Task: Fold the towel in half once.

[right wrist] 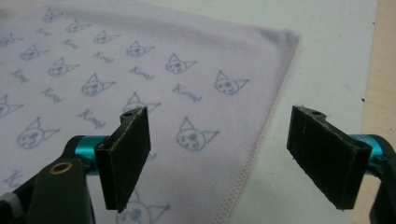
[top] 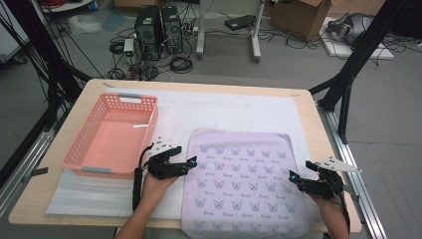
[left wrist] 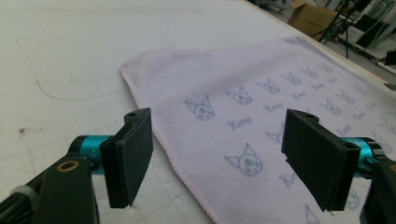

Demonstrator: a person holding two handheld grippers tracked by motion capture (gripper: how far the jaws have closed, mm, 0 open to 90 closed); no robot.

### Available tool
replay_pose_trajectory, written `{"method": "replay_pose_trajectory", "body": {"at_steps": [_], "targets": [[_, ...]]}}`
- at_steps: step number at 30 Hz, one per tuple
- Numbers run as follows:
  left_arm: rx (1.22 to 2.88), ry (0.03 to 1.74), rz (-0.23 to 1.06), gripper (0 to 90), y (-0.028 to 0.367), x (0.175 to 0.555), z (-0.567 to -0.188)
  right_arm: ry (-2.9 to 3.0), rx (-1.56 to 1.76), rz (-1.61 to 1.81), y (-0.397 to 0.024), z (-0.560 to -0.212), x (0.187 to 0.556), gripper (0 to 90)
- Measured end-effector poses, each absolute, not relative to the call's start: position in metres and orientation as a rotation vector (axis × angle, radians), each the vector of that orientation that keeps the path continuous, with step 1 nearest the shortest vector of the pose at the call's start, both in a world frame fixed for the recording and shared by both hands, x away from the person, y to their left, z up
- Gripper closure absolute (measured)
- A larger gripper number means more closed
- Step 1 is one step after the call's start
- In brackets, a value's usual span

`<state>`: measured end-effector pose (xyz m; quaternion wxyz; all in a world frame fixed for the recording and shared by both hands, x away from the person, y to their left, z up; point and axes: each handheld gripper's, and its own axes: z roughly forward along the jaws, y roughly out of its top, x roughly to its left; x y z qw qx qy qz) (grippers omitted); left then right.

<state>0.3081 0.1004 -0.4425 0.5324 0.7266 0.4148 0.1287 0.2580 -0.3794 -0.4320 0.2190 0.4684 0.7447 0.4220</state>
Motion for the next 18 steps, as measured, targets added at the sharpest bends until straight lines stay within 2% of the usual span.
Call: {"method": "replay_pose_trajectory", "body": {"at_steps": [10, 13, 18], "targets": [[1.79, 1.073, 0.279, 28.6, 0.093, 0.321, -0.451, 2.046, 1.388, 1.145, -0.387, -0.44, 0.268, 30.1], [1.807, 1.092, 0.305, 31.2, 0.088, 0.329, -0.45, 2.073, 1.412, 1.123, -0.383, -0.442, 0.277, 33.9], [1.841, 1.168, 0.268, 33.1, 0.084, 0.337, -0.453, 2.127, 1.421, 1.009, -0.372, -0.44, 0.301, 36.6]]}}
